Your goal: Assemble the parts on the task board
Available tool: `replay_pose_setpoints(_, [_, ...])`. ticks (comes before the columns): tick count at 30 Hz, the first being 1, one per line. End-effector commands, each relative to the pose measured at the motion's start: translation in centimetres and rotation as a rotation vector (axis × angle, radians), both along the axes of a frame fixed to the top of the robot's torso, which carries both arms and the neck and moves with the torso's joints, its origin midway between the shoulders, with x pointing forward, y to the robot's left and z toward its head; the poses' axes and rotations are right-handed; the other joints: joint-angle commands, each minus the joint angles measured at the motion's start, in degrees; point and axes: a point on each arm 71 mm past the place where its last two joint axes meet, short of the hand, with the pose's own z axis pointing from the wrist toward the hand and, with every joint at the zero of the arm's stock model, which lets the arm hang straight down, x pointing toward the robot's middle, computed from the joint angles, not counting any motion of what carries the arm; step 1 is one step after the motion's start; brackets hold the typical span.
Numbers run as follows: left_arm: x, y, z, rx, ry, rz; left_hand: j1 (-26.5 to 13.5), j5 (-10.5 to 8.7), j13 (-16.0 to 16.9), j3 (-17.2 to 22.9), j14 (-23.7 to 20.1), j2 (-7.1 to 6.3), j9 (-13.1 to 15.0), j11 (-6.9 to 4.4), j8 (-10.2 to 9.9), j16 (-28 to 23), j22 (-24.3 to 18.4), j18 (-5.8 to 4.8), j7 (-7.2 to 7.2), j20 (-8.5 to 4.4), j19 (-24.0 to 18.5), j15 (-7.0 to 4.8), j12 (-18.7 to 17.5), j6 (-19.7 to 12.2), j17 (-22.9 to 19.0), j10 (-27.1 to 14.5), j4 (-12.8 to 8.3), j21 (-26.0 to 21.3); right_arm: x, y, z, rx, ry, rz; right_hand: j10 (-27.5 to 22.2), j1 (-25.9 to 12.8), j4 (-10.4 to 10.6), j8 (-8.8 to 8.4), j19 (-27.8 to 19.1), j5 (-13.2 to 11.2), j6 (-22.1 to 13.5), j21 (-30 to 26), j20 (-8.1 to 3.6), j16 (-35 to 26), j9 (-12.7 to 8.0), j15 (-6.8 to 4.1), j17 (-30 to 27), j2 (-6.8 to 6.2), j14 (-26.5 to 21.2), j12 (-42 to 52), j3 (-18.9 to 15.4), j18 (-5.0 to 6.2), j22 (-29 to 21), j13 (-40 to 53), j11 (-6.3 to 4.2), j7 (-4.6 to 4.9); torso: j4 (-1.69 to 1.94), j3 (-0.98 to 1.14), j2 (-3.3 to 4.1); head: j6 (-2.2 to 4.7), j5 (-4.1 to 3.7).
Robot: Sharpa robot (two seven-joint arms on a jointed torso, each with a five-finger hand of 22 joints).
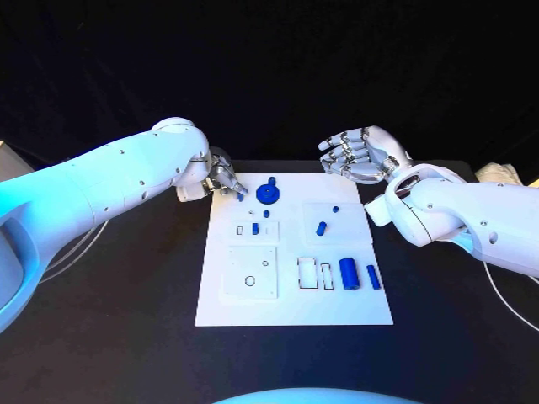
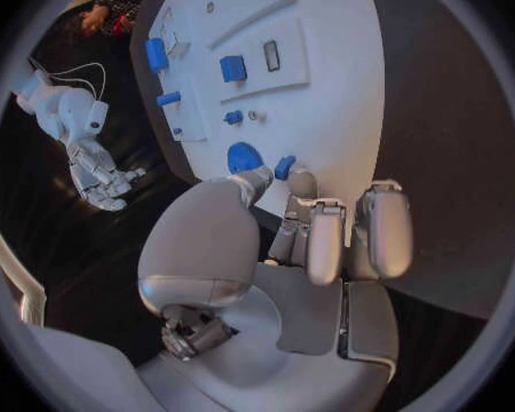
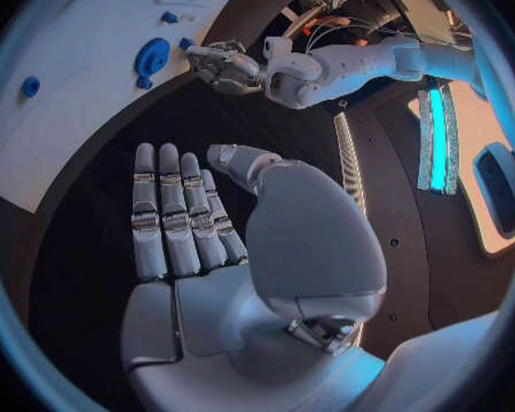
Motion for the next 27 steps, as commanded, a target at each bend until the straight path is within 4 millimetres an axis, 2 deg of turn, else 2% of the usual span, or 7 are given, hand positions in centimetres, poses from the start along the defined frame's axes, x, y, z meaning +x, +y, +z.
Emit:
replay_pose_setpoints(1, [-0.05, -0.19, -0.04, -0.009, 0.011, 0.001, 0.15, -0.19, -0.01, 0.52, 3.77, 0.66, 0.12, -0.11, 0.44, 0.29, 3.65, -0.61, -0.15, -0.28, 0.34, -0.55, 0.25, 0.19, 10.03, 0.28, -0.29, 0.29, -0.07, 0.05, 0.12, 0.0, -0.01, 0.007, -0.02, -0.37, -0.26, -0.29, 0.27, 0.41, -0.14, -0.01, 0.21, -0.29, -0.1, 0.3, -0.12, 0.15, 0.13, -0.21, -0.03, 0.58, -0.1, -0.05, 0.36, 1.46, 0.04, -0.03, 0.02, -0.04, -0.08])
replay_pose_setpoints(4, [-0.05, -0.15, -0.06, -0.009, 0.012, 0.001, 0.24, -0.19, -0.06, 0.62, 3.79, 0.72, 0.15, -0.13, 0.48, 0.32, 3.66, -0.61, -0.17, -0.3, 0.35, -0.56, 0.23, 0.18, 10.08, 0.25, -0.4, 0.3, -0.05, 0.02, 0.11, 0.0, -0.009, 0.006, -0.02, -0.37, -0.26, -0.29, 0.27, 0.41, -0.14, -0.01, 0.21, -0.29, -0.1, 0.3, -0.12, 0.15, 0.13, -0.21, -0.03, 0.58, -0.1, -0.05, 0.36, 1.46, 0.03, -0.03, -0.02, -0.03, -0.01])
replay_pose_setpoints(18, [-0.01, 0.21, -0.17, -0.01, 0.031, 0.003, 2.82, -0.19, 0.62, 3.31, 4.03, 2.24, 0.73, -0.62, 1.49, 0.7, 4.42, -0.8, -0.68, -0.69, 0.81, -1.0, 0.56, 0.12, 10.59, 0.89, -3.46, 0.87, 0.02, 0.14, 0.05, -0.001, -0.004, 0.01, -0.01, -0.41, -0.25, -0.31, 0.29, 0.49, -0.14, -0.01, 0.22, -0.3, -0.11, 0.31, -0.17, 0.15, 0.14, -0.24, -0.05, 0.58, -0.2, -0.05, 0.36, 1.47, -0.14, -0.01, -0.06, -0.27, 0.08])
replay_pose_setpoints(22, [-0.03, 0.16, -0.19, -0.024, 0.04, 0.006, 4.34, -0.18, 0.58, 5.66, 4.06, 2.88, 0.96, -0.79, 1.78, 0.77, 4.57, -0.83, -0.81, -0.84, 0.89, -1.16, 0.37, -0.28, 10.67, 0.93, -5.56, 0.98, 0.04, 0.16, 0.03, -0.001, -0.001, 0.01, 0.0, -0.44, -0.24, -0.34, 0.29, 0.55, -0.15, -0.01, 0.22, -0.31, -0.12, 0.32, -0.22, 0.14, 0.15, -0.28, -0.07, 0.58, -0.3, -0.05, 0.37, 1.48, 0.04, -0.03, -0.09, -0.25, 0.1])
replay_pose_setpoints(25, [-0.09, 0.08, -0.24, -0.034, 0.051, 0.004, 6.75, -0.16, 0.29, 10.86, 4.15, 2.65, 1.7, -0.56, 2.62, 0.92, 4.84, -0.9, -0.37, -0.96, 1.01, -1.1, -0.22, -0.81, 10.88, 0.79, -10.37, 1.17, 0.05, 0.18, 0.02, -0.001, 0.0, 0.01, -0.09, -0.59, -0.19, -0.48, 0.24, 0.66, -0.28, -0.04, 0.28, -0.39, -0.18, 0.39, -0.41, 0.07, 0.06, -0.44, -0.14, 0.56, -0.6, -0.06, 0.44, 1.55, 0.09, -0.04, -0.1, -0.26, 0.12])
replay_pose_setpoints(27, [-0.14, 0.05, -0.29, -0.042, 0.06, 0.005, 5.5, -0.14, 0.17, 13.22, 4.13, 2.37, 2.12, -0.34, 3.15, 0.91, 4.89, -0.9, -0.15, -0.73, 0.98, -0.84, -0.35, -0.91, 10.85, 1.0, -11.47, 1.19, 0.06, 0.19, 0.01, -0.001, 0.001, 0.01, -0.14, -0.7, -0.12, -0.57, 0.2, 0.74, -0.36, -0.05, 0.33, -0.44, -0.22, 0.44, -0.55, 0.08, -0.01, -0.55, -0.17, 0.55, -0.84, -0.06, 0.49, 1.59, 0.1, -0.07, -0.09, -0.2, 0.23])
